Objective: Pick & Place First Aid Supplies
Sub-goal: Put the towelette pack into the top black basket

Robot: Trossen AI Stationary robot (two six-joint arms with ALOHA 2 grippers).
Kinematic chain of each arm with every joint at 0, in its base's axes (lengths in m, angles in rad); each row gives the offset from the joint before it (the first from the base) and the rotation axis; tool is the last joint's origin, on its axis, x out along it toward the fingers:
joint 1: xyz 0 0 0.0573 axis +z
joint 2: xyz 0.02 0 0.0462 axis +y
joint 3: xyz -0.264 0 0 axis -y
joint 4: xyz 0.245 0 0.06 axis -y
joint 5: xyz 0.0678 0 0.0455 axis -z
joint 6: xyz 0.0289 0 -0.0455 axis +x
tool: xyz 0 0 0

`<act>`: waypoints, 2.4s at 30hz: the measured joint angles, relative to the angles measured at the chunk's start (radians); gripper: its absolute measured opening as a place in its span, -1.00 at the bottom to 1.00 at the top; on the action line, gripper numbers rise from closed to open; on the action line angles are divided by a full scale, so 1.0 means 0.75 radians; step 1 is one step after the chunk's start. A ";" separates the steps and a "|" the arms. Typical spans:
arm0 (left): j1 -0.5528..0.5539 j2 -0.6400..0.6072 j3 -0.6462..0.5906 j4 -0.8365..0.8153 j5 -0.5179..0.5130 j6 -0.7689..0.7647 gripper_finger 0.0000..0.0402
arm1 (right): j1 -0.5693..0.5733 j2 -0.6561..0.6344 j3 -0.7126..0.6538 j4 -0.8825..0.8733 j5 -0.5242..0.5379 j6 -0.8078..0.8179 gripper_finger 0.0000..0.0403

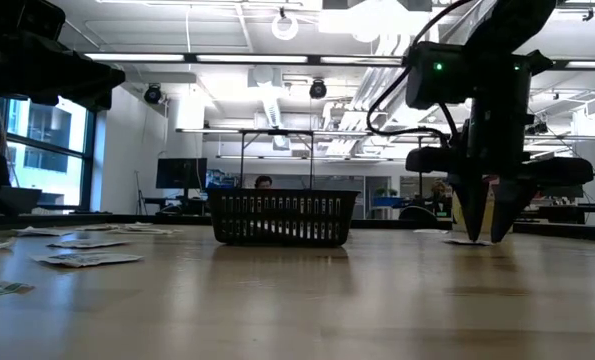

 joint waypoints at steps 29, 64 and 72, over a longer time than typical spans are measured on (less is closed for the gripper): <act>0.000 0.000 0.000 -0.001 0.000 0.000 -0.54 | 0.004 0.059 0.003 -0.025 -0.064 0.072 -0.86; 0.000 0.000 0.000 0.000 0.000 0.000 -0.54 | -0.399 0.350 1.102 -0.498 0.282 -0.623 -1.00; 0.000 0.000 0.000 0.000 0.000 0.000 -0.54 | -0.639 0.521 1.353 -0.477 0.204 -0.813 -1.00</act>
